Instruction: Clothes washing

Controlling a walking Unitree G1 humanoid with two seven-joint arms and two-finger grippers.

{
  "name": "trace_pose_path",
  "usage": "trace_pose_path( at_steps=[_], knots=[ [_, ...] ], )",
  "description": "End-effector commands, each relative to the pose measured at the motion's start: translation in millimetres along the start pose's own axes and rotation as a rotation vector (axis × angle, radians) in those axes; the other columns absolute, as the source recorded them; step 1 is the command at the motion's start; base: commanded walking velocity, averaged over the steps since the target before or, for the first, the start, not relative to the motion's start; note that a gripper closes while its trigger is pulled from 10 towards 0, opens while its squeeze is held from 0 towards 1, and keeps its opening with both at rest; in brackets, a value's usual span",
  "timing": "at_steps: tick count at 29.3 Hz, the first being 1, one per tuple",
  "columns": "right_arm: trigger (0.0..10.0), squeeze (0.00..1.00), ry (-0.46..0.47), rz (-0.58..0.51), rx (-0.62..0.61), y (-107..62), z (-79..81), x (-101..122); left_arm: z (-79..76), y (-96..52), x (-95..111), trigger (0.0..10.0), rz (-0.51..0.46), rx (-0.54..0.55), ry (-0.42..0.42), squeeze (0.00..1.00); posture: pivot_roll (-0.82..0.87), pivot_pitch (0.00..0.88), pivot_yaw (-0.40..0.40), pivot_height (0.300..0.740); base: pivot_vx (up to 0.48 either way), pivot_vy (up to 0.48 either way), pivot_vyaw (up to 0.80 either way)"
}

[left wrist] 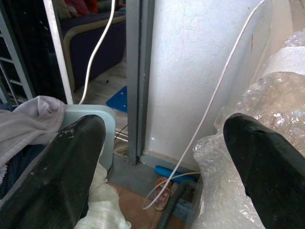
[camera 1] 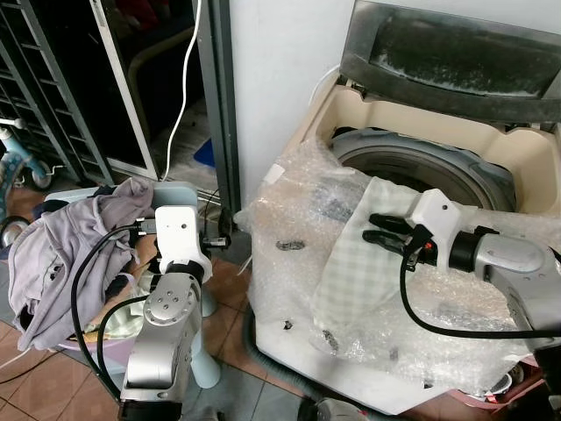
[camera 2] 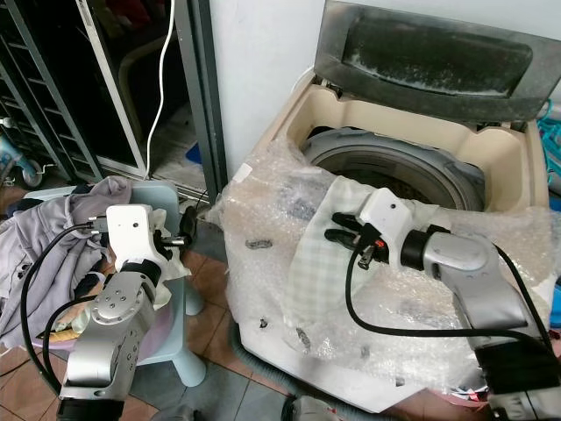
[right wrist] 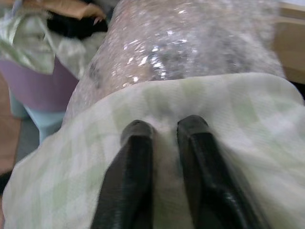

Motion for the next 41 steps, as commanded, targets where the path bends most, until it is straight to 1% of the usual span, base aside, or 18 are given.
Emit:
trace_pose_path(
  at_steps=[1,3,9,12,13,14,16,17,19,20,21,23,25,26,29,30,32,41],
  knots=[
    [0.0,0.0,-0.029,0.022,0.017,0.6,-0.2,-1.7,-1.3,-0.7,2.8,10.0,-0.004,-0.005,0.005,0.0,-0.04,0.0,-0.013,0.74,0.0,0.0,0.0],
    [0.0,0.0,-0.081,0.057,0.044,1.1,4.4,-6.8,-1.2,-0.6,2.6,10.0,-0.003,-0.005,0.005,0.0,-0.04,0.0,-0.012,0.74,0.0,0.0,0.0],
    [0.0,0.0,-0.142,0.087,0.057,1.1,6.3,-10.8,-2.0,-0.1,2.5,10.0,-0.001,-0.007,0.005,0.0,-0.04,0.0,-0.01,0.74,0.0,0.0,0.0],
    [0.0,0.0,-0.15,0.07,0.017,1.0,-1.2,-8.1,-2.6,0.3,2.5,10.0,-0.001,-0.008,0.005,0.0,-0.04,0.0,-0.012,0.74,0.0,0.0,0.0],
    [0.0,0.0,-0.123,0.021,-0.036,1.0,-12.8,1.3,-2.7,0.5,2.4,10.0,-0.002,-0.008,0.004,0.0,-0.04,0.0,-0.013,0.74,0.0,0.0,0.0],
    [0.0,0.0,-0.123,0.021,-0.036,1.0,-12.8,1.3,-2.7,0.5,2.4,10.0,-0.002,-0.008,0.004,0.0,-0.04,0.0,-0.013,0.74,0.0,0.0,0.0],
    [0.0,0.0,-0.029,-0.103,-0.159,-1.9,-41.0,24.6,-3.0,1.0,2.6,10.0,-0.002,-0.006,0.003,0.0,-0.04,0.0,-0.013,0.74,0.0,0.0,0.0],
    [0.0,0.0,-0.007,-0.133,-0.191,-3.3,-48.6,30.6,-3.0,1.1,2.6,10.0,-0.002,-0.006,0.003,0.0,-0.04,0.0,-0.013,0.74,0.0,0.0,0.0],
    [0.0,0.0,0.067,-0.248,-0.343,-11.5,-81.7,53.9,-2.8,1.3,2.6,10.0,-0.003,-0.004,0.003,0.0,-0.04,0.0,-0.012,0.74,0.0,0.0,0.0],
    [0.0,0.0,0.125,-0.328,-0.464,-20.0,-106.2,68.7,-2.9,1.7,2.8,10.0,-0.004,-0.004,0.003,0.0,-0.04,0.0,-0.013,0.74,0.0,0.0,0.0],
    [0.0,0.0,0.148,-0.355,-0.506,-23.5,-114.7,73.2,-3.0,1.9,2.9,10.0,-0.004,-0.005,0.003,0.0,-0.04,0.0,-0.013,0.74,0.0,0.0,0.0],
    [0.0,0.0,0.205,-0.393,-0.659,-34.2,-138.8,78.3,-3.2,2.3,3.1,10.0,-0.006,-0.005,0.004,0.0,-0.04,0.0,-0.013,0.74,0.0,0.0,0.0],
    [0.0,0.0,0.248,-0.392,-0.808,-44.8,-157.1,75.6,-3.3,2.3,3.1,10.0,-0.007,-0.004,0.004,0.0,-0.04,0.0,-0.015,0.74,0.0,0.0,0.0],
    [0.0,0.0,0.279,-0.358,-0.933,-54.6,-169.1,68.3,-3.4,2.3,3.3,10.0,-0.008,-0.003,0.004,0.0,-0.04,0.0,-0.017,0.74,0.0,0.0,0.0],
    [0.0,0.0,0.3,-0.332,-1.016,-61.4,-176.3,63.1,-3.4,2.4,3.4,10.0,-0.009,-0.002,0.004,0.0,-0.04,0.0,-0.017,0.74,0.0,0.0,0.0],
    [10.0,1.0,0.286,-0.303,-1.028,-57.0,-174.1,59.7,-3.3,2.1,3.7,10.0,-0.012,0.002,0.004,0.0,-0.03,0.0,-0.022,0.74,0.0,0.0,0.0],
    [10.0,1.0,0.239,-0.296,-0.941,-39.7,-160.4,61.1,-2.8,1.7,3.9,10.0,-0.013,0.005,0.003,0.0,-0.03,0.0,-0.023,0.74,0.0,0.0,0.0],
    [10.0,1.0,0.198,-0.324,-0.87,-18.6,-138.7,67.0,-2.3,3.2,5.0,10.0,-0.021,0.029,-0.016,0.0,-0.04,0.0,-0.025,0.74,0.0,0.0,0.0]
  ],
)
Point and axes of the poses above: a point about 5 cm out from each wrist's last joint towards the gripper, its own y axis pointing out of the wrist towards the gripper, its own x axis along the axis of the wrist's last joint, z = x × y, the point moved 4 cm from there along y, pointing out of the wrist towards the gripper, and after that the axes turned 4 degrees about -y, right-handed, at the moved point
